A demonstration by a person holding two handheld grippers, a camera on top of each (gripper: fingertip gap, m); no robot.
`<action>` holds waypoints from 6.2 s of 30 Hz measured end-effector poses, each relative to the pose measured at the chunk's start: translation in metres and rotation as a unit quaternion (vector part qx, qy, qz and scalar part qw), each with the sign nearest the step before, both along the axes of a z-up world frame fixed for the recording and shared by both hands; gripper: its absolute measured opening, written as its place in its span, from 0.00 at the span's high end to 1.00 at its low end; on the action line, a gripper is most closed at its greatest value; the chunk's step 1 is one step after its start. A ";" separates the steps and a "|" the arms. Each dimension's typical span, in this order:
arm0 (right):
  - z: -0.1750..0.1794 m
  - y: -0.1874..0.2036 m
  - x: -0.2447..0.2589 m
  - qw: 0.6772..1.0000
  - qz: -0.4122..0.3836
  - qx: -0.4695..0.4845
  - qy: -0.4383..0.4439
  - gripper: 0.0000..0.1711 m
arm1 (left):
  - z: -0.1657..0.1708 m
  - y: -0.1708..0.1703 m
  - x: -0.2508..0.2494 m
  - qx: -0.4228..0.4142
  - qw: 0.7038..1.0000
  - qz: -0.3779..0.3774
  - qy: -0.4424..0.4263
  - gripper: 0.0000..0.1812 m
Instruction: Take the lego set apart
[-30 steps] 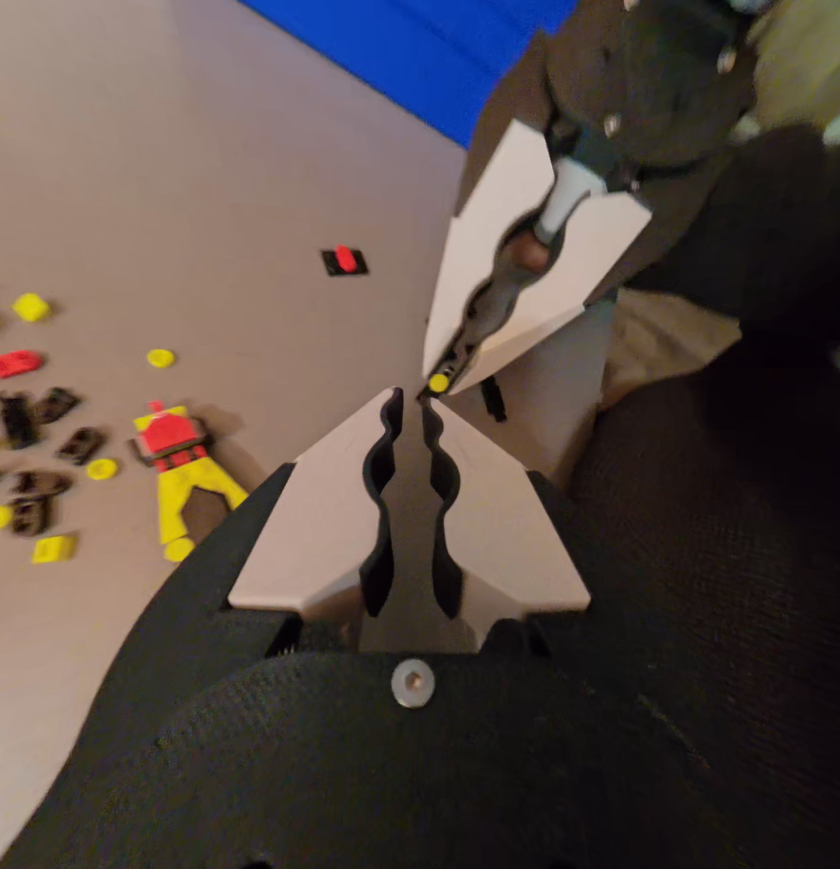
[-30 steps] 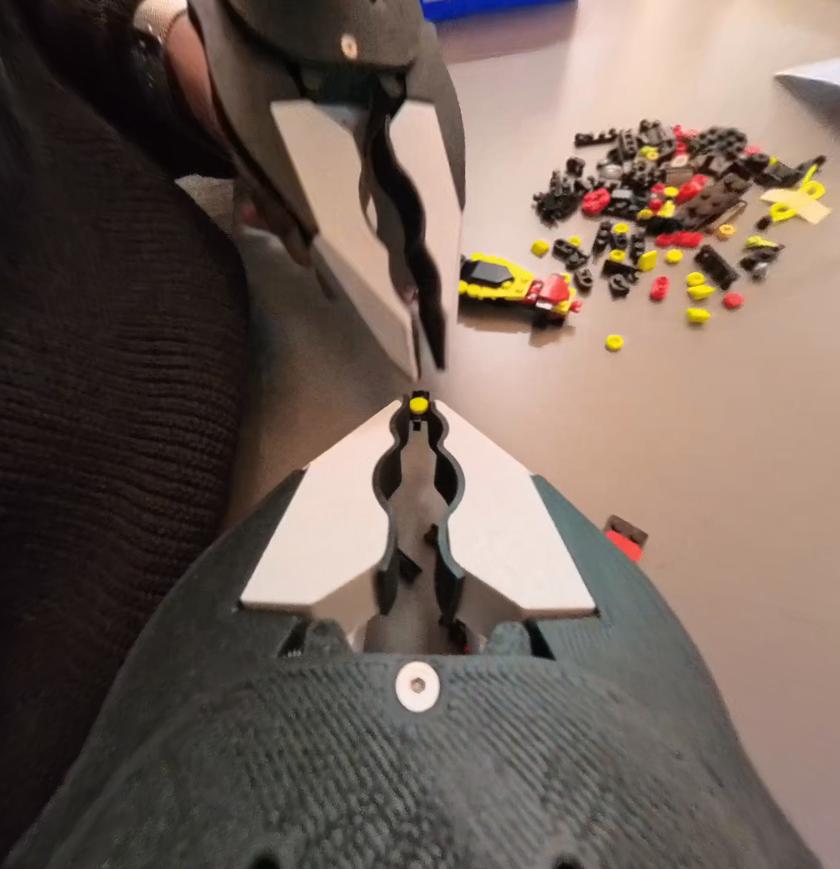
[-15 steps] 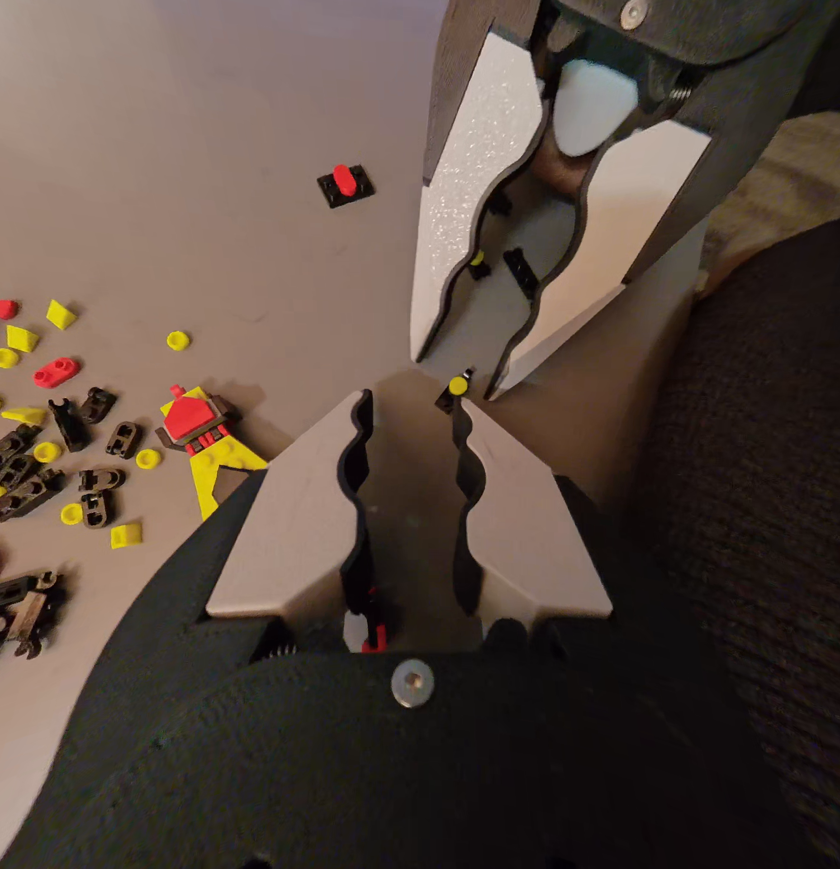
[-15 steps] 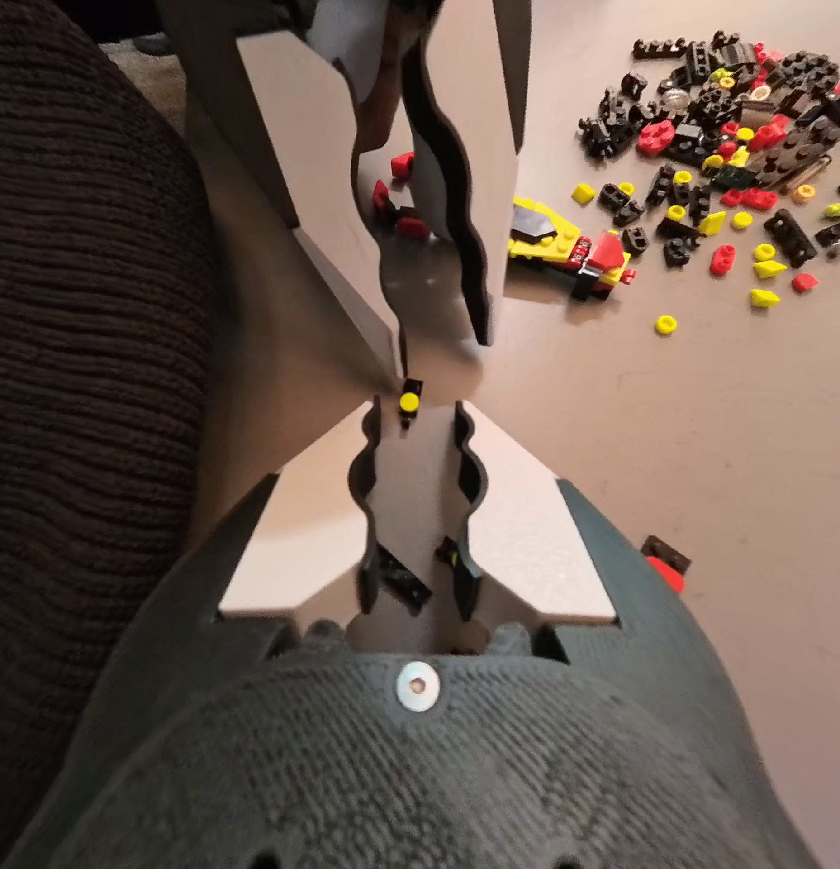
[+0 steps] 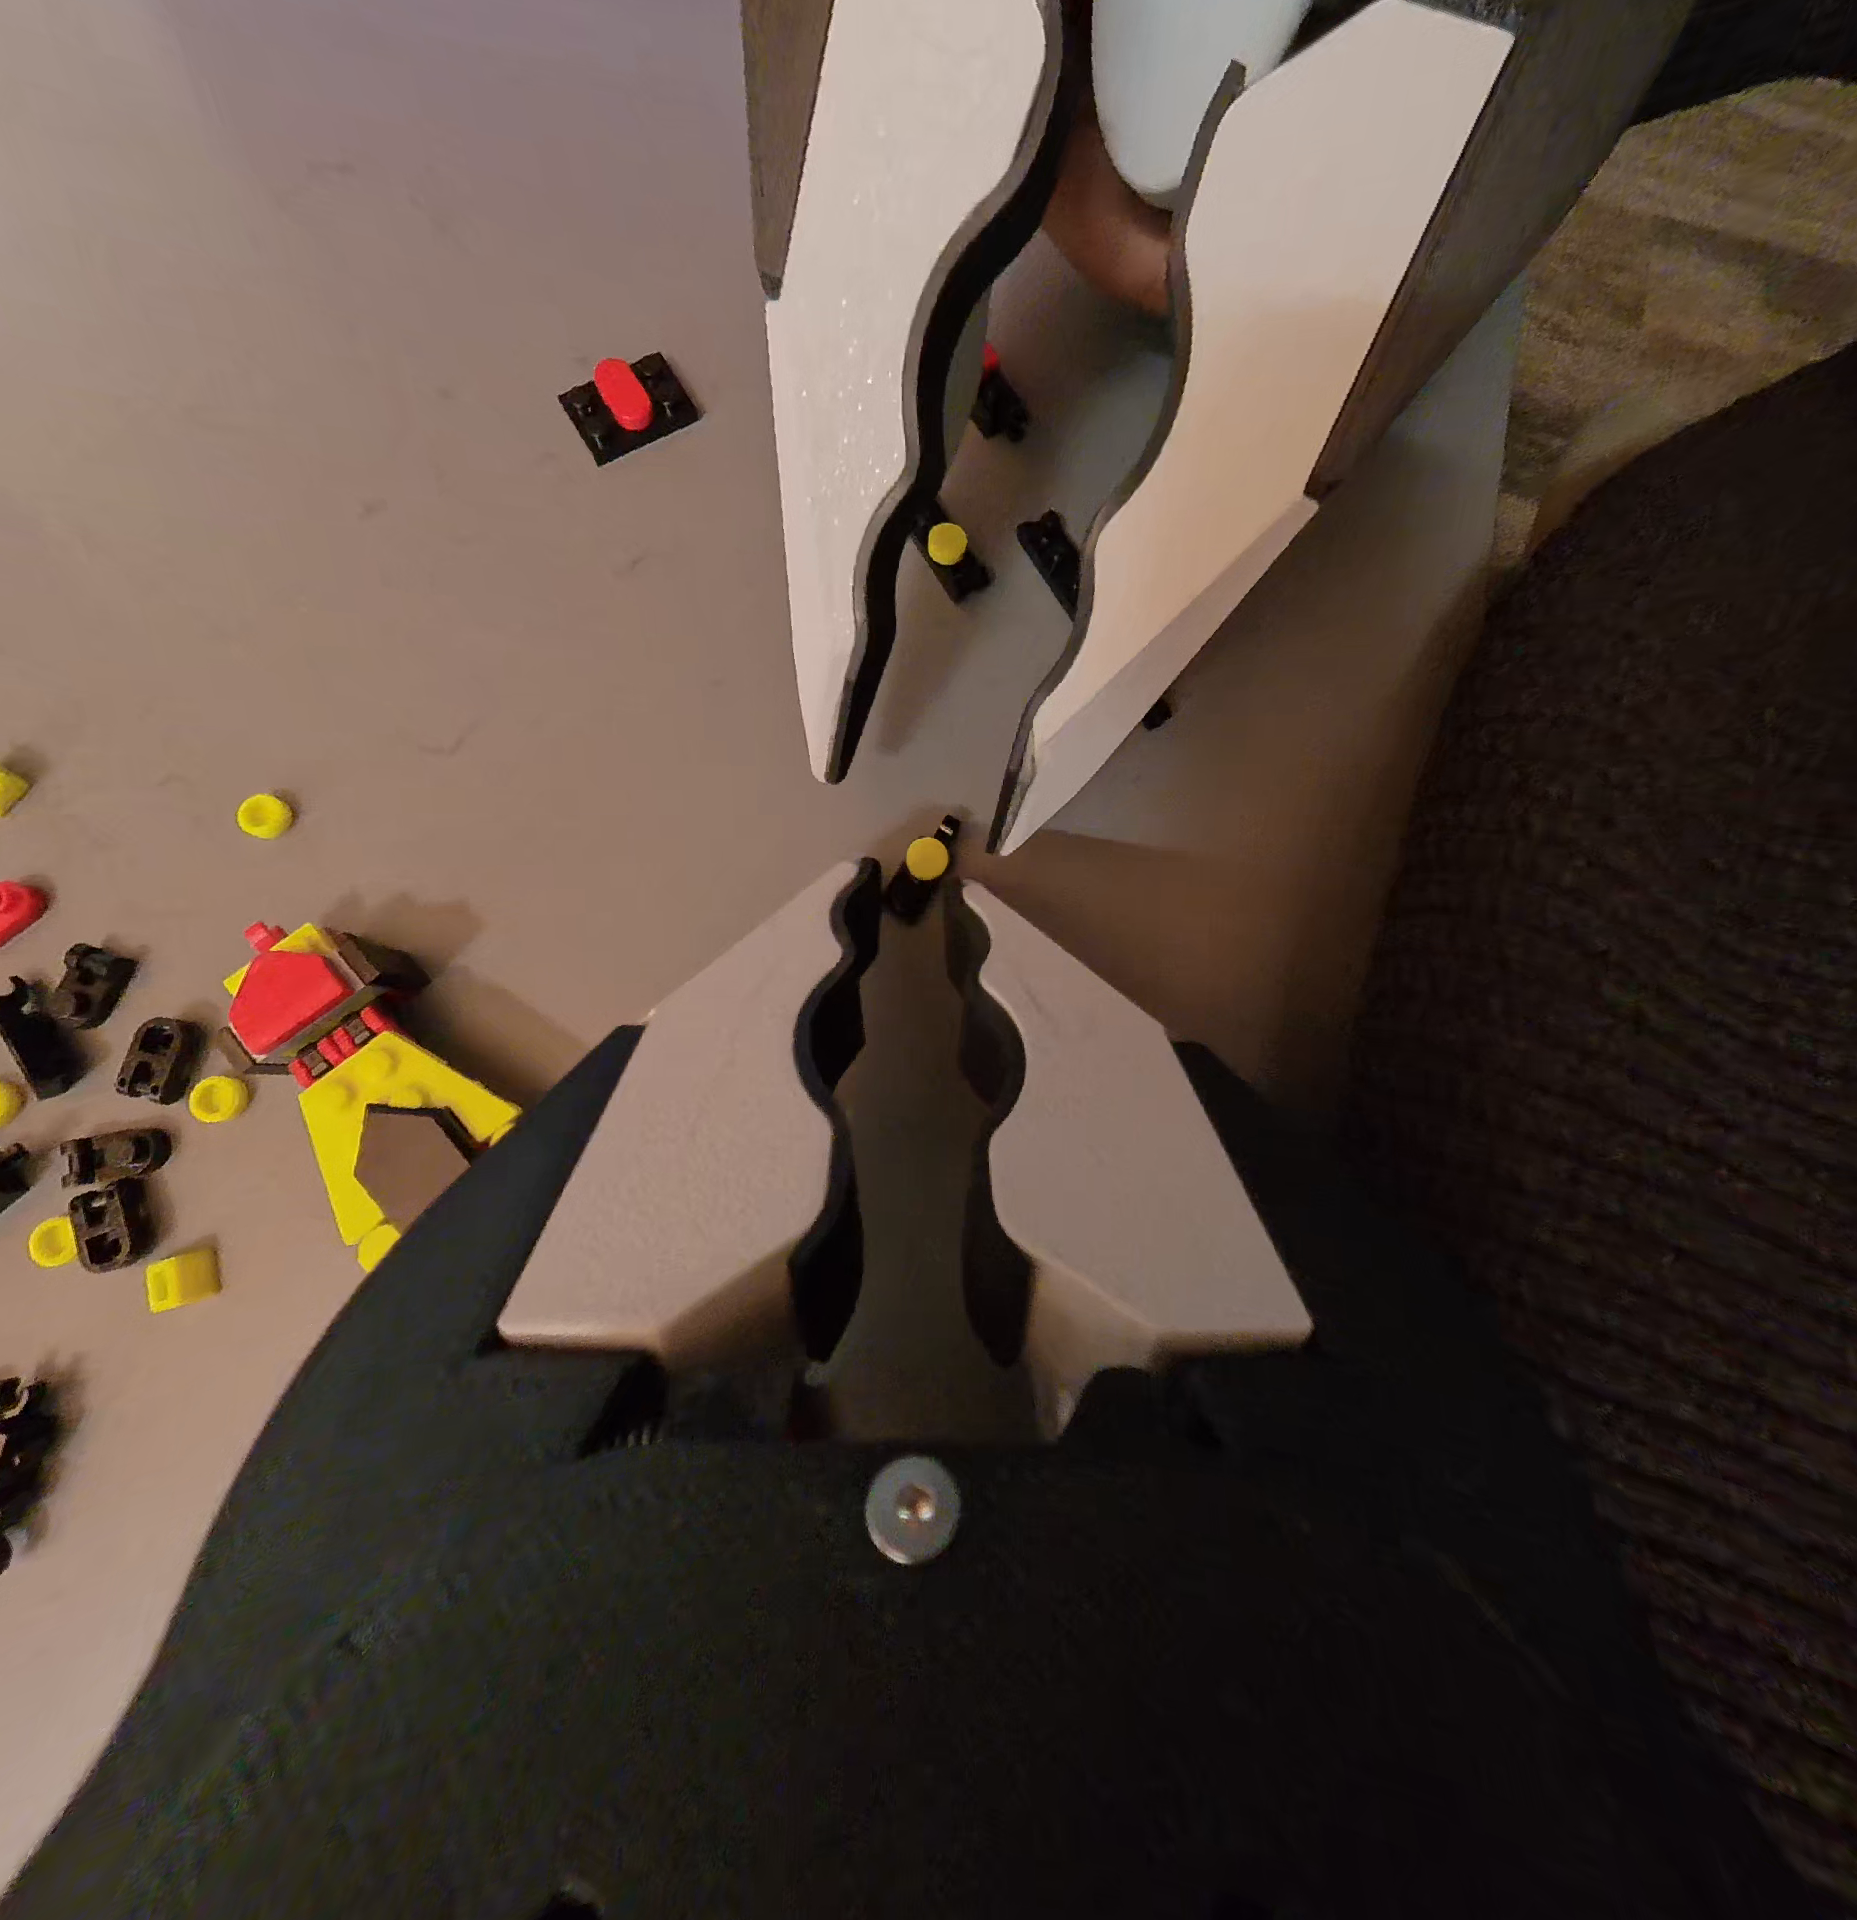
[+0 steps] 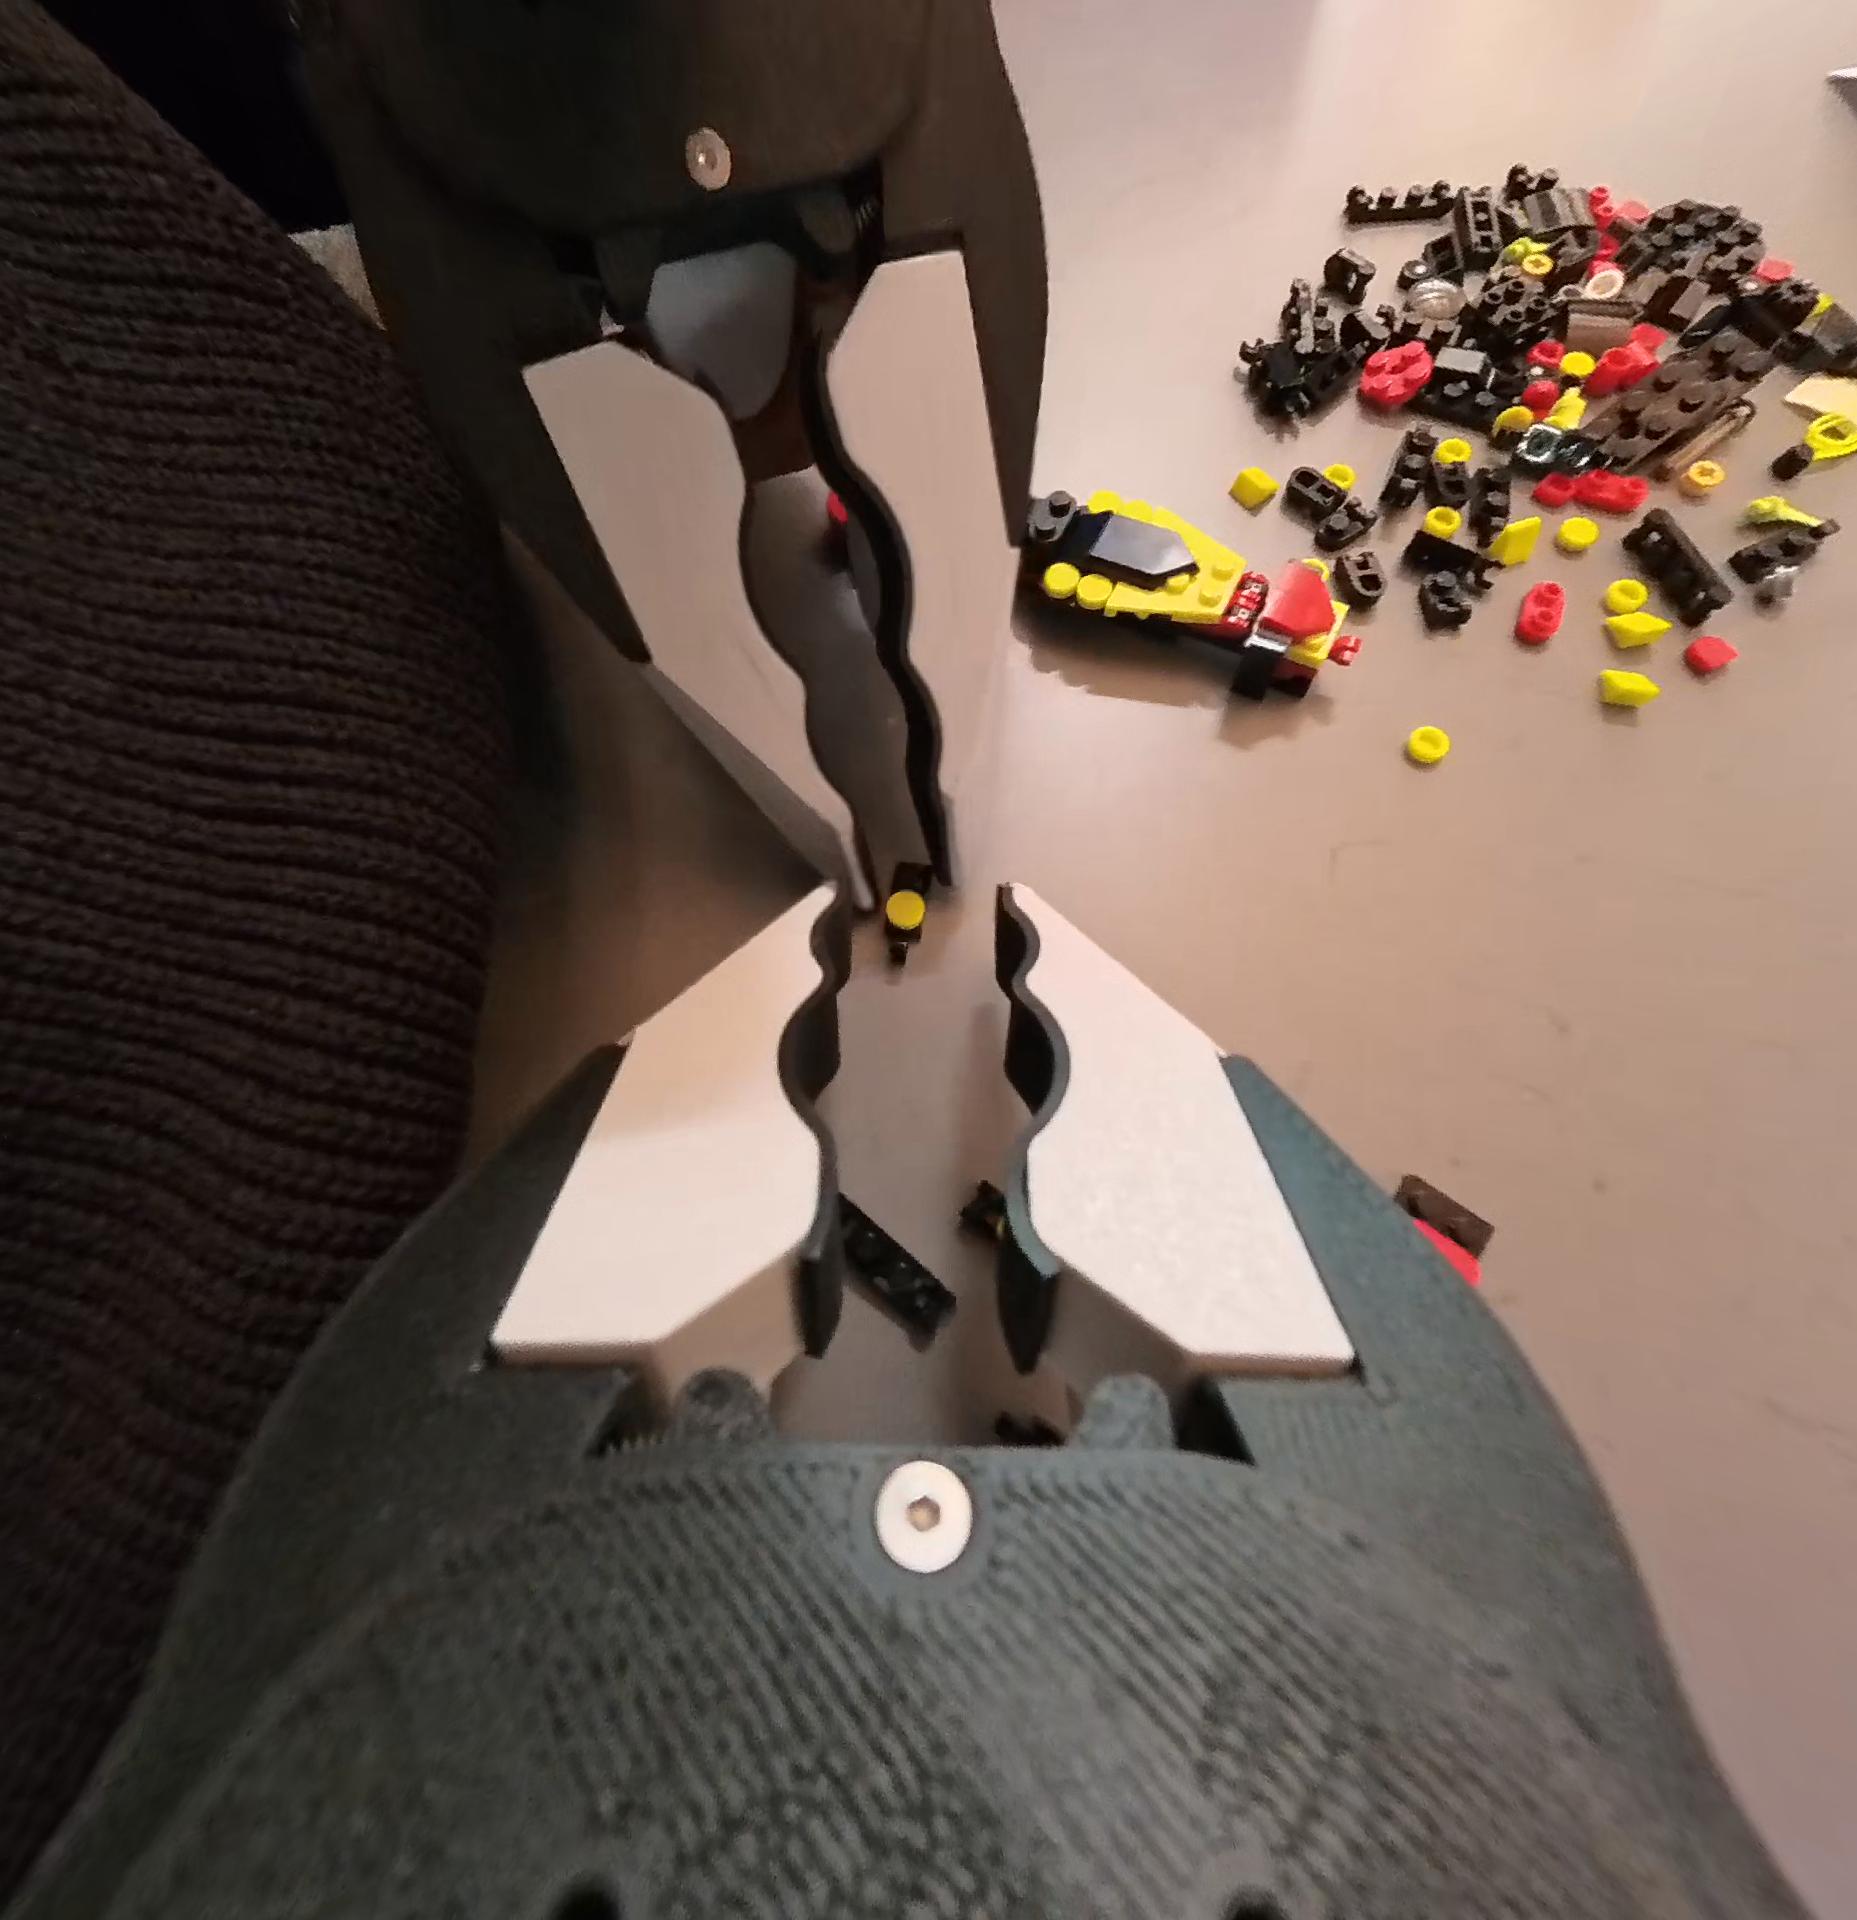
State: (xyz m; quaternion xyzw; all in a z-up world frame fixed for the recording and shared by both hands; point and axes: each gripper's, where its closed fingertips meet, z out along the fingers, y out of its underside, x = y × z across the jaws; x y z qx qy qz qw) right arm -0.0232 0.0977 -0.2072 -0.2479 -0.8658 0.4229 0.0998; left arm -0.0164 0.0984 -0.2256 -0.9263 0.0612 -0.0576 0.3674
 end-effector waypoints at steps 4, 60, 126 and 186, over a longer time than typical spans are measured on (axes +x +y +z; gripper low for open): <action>-0.001 0.000 0.000 1.000 -0.001 0.003 -0.001 0.85 | 0.000 -0.002 0.001 -0.005 1.000 -0.001 -0.010 0.97; -0.010 -0.007 0.019 0.995 0.075 0.063 0.011 0.97 | -0.001 -0.004 0.015 -0.044 0.999 0.010 -0.017 0.97; 0.056 0.041 -0.005 0.956 -0.236 -0.068 0.157 0.95 | -0.001 0.005 0.008 -0.008 0.999 0.044 -0.024 0.83; -0.011 0.000 0.017 0.994 -0.103 0.020 -0.013 0.98 | 0.001 -0.002 0.011 -0.070 0.954 0.169 -0.236 0.96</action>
